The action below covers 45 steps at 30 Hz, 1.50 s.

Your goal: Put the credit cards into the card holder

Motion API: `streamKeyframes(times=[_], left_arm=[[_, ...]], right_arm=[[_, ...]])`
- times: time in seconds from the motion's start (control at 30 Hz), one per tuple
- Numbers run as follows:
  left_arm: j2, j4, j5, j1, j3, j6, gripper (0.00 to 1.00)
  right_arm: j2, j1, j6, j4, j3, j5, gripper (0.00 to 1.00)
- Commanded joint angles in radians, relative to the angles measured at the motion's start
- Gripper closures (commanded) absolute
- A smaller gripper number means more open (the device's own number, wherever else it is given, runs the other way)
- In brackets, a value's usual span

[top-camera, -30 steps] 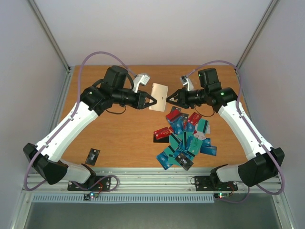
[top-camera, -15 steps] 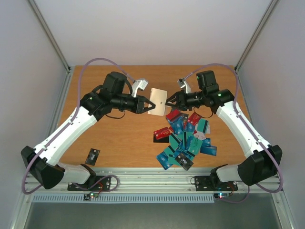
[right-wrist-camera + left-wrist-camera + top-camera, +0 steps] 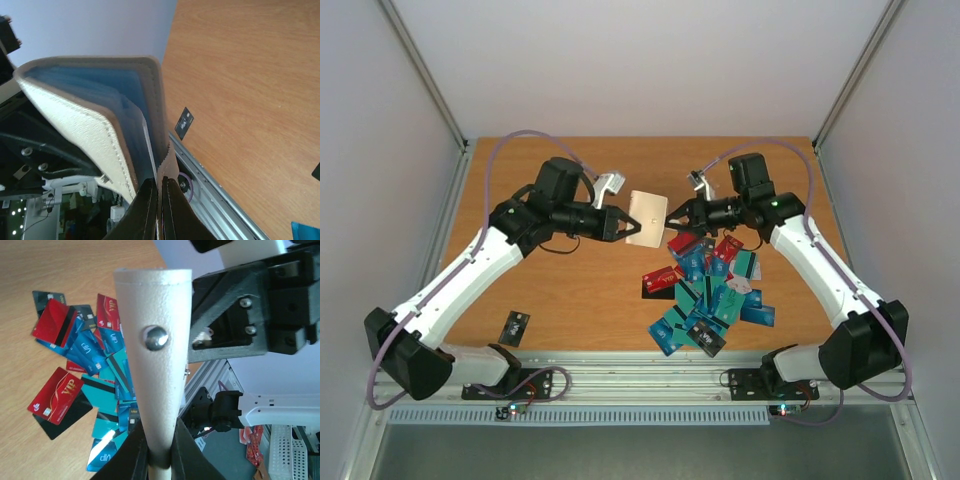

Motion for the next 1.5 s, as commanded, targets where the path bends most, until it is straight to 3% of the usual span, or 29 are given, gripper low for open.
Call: streamKeyframes(times=[0.0,0.17,0.37,0.53,0.77,0.97,1.2,1.47], left_arm=[[-0.014,0.061,-0.040,0.036,-0.088,-0.036,0.85],[-0.030,0.046,-0.116,0.069,-0.213,-0.048,0.51],[-0.059,-0.036,-0.295,0.134,-0.370,-0.014,0.25],[-0.086,-0.100,-0.400,0.137,-0.407,0.047,0.01],[-0.033,-0.070,-0.317,0.130,-0.408,0.045,0.00],[0.053,-0.079,-0.338,0.110,-0.386,0.014,0.01],[0.070,-0.052,-0.371,0.110,-0.421,-0.027,0.12],[0.154,0.118,-0.295,0.110,-0.493,-0.056,0.29]], right_arm=[[0.011,0.043,-0.005,-0.002,-0.018,-0.032,0.99],[0.105,0.125,0.003,0.004,-0.037,0.042,0.99],[0.308,0.182,0.053,0.091,-0.044,0.068,0.99],[0.459,0.204,0.058,0.106,-0.009,0.062,0.99],[0.511,0.216,0.070,0.015,0.035,0.176,0.99],[0.509,0.215,0.025,-0.080,0.051,0.262,0.99],[0.491,0.214,-0.111,-0.201,0.074,0.363,0.99],[0.470,0.189,-0.207,-0.273,0.048,0.434,0.99]])
